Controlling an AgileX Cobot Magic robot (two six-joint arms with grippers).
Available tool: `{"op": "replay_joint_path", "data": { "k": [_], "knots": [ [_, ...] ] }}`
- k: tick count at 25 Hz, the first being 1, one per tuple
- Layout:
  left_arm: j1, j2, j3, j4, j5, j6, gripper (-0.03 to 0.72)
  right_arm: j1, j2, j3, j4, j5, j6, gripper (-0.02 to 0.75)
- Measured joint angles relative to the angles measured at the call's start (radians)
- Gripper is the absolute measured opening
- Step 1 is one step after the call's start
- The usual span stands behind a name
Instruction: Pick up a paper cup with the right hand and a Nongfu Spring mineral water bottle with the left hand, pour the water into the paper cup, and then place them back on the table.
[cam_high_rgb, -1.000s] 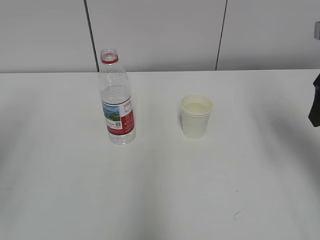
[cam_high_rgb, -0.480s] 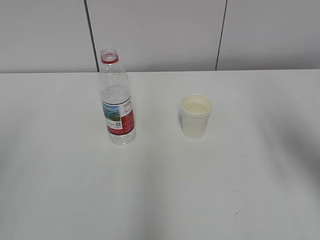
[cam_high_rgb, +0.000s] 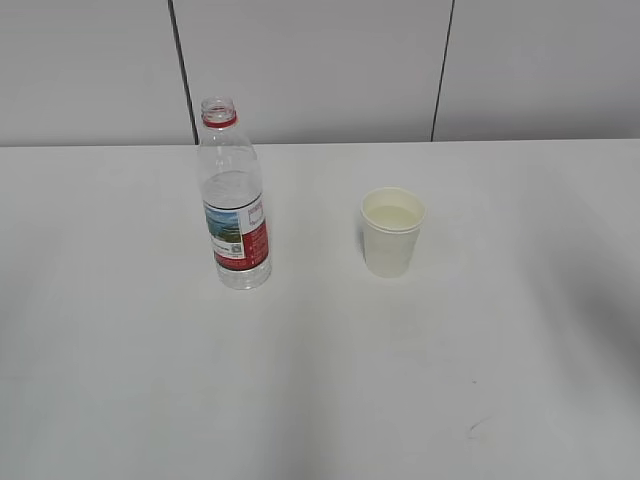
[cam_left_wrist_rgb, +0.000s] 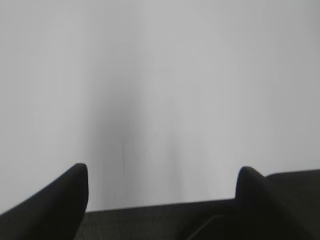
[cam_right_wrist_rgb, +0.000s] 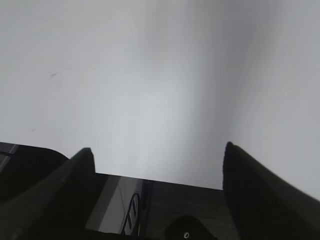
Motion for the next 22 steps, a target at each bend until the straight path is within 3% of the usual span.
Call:
{"op": "replay_joint_path", "data": {
  "k": [5,15,22],
  "knots": [
    [0.0,-0.129,0.037,-0.002,-0.088,0.0,0.532,0.0,-0.05,0.031,0.0,-0.001,-0.008,0.585],
    [0.0,-0.259,0.039,-0.004,-0.095,0.0,0.521,0.0,-0.199,0.069,0.0,-0.027,-0.018,0.585],
    [0.0,-0.274,0.039,-0.004,-0.095,0.0,0.519,0.0,-0.327,0.193,0.0,-0.081,-0.03,0.585]
  ]
}}
